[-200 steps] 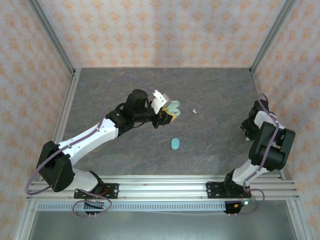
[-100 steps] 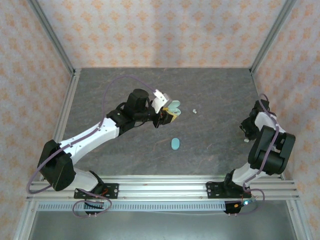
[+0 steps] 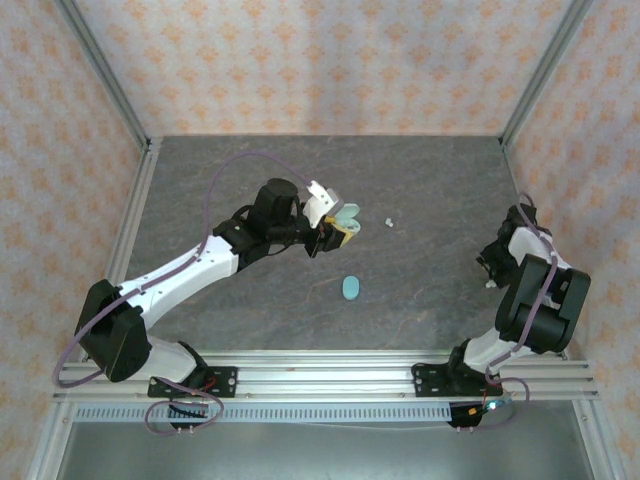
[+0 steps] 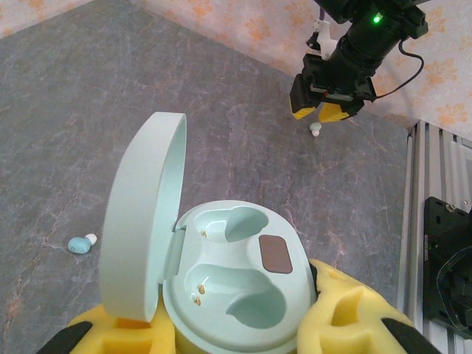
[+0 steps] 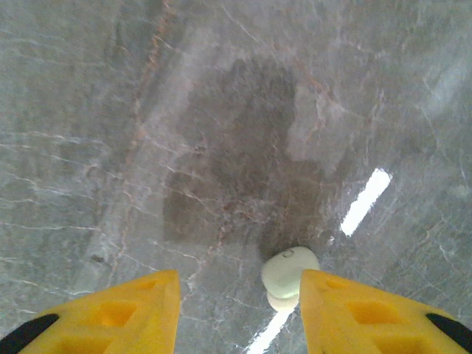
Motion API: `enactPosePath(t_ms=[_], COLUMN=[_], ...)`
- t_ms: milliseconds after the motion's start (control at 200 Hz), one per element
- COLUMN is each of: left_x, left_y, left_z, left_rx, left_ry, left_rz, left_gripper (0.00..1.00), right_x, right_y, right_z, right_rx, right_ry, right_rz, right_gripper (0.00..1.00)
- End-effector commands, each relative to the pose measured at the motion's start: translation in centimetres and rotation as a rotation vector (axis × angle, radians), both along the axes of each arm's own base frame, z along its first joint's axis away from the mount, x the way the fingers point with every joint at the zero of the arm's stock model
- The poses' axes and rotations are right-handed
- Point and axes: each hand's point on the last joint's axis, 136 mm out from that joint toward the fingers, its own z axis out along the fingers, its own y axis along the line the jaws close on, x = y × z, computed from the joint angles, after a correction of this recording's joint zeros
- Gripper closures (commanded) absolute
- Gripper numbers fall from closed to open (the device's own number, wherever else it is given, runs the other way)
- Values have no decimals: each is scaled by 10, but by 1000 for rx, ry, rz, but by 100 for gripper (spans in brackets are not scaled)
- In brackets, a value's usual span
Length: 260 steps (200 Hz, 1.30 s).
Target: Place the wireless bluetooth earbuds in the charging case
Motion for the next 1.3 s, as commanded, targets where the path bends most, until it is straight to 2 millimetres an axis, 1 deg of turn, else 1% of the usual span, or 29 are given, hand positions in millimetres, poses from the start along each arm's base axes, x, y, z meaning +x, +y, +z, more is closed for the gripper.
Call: enactPosePath(t_ms=[0,145,260,570,701,891,976,1066,1296], left_x=[-7,-7,-6,-11,-11,-11,-11,-11,-11], left_y=[-2,-4,-6,-3,-2,-2,-2,-2,-2], left_z=[22,24,24,24,23,22,22,22,22], left_rx=[-22,-32,-35,-23,-18,-17,-18,-20,-21], left_ry=[-48,-50,-48,-53,-50,-49,-48,-48,-45], left_rz=[-29,-32,-35,-37,-34,-33,-33,-33,-32], left_gripper=[93,93,93,93,93,93,93,93,93], right_x=[-11,-17,-18,-22,-22,-23,-23,-22,-22], right_y=[2,3,1,1,-2,-12,-15,-14,-2], right_z=[4,5,4,-11,-15,-15,-15,-17,-26], right_rx=[-2,-11,-19,-17,-19,-33,-31,-20,45], right_ry=[5,8,13,35,42,46,38,33,25], right_rz=[-26,-32,-40,-60,-69,-78,-84,-75,-53], right_gripper=[53,53,52,53,53,54,56,59,69])
